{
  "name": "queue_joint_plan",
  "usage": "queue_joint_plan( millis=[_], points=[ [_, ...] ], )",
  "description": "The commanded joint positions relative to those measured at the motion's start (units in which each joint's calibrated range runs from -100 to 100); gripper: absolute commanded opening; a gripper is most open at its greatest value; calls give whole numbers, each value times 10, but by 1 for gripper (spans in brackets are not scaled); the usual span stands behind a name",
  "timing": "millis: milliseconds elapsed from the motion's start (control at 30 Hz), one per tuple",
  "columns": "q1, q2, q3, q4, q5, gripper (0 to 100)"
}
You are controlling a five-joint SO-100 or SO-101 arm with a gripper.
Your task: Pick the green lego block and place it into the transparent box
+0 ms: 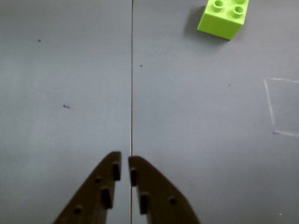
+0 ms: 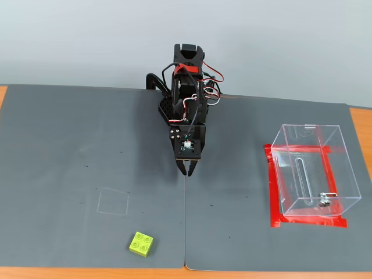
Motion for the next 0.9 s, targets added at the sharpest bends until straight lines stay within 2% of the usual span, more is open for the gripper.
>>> queue_joint_plan(
  millis=[0,867],
  points=[
    [4,-6,3,1,0,2],
    [-2,29,-32,7,2,2]
  ],
)
